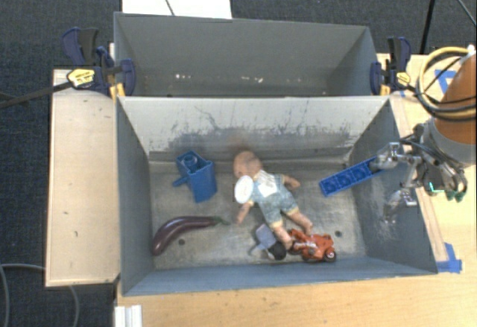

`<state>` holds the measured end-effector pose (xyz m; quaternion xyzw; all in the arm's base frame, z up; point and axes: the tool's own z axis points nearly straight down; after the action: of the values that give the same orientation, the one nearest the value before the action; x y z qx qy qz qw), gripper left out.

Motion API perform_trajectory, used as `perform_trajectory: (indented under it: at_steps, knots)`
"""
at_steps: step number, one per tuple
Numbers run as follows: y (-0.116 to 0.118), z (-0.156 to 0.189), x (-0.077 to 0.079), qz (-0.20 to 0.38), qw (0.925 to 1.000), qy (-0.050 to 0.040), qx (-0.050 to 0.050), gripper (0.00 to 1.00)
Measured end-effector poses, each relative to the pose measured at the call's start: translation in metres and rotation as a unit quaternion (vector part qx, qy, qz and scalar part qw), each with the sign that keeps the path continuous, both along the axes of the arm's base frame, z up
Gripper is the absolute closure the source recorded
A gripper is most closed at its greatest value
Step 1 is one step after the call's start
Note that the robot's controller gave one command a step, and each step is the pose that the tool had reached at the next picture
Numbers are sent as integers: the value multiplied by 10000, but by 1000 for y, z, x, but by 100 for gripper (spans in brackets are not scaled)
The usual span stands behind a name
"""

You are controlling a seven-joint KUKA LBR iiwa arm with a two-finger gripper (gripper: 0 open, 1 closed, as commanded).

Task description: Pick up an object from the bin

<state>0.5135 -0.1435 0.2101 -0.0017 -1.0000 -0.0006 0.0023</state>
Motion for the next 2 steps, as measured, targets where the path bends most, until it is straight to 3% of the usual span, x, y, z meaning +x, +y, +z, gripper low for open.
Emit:
perform_trajectory:
  at_steps: [1,2]
  knots:
    - [1,4,2,22,10000,-38,-8,0]
    - [16,-48,24,305,9995,-70,-18,0]
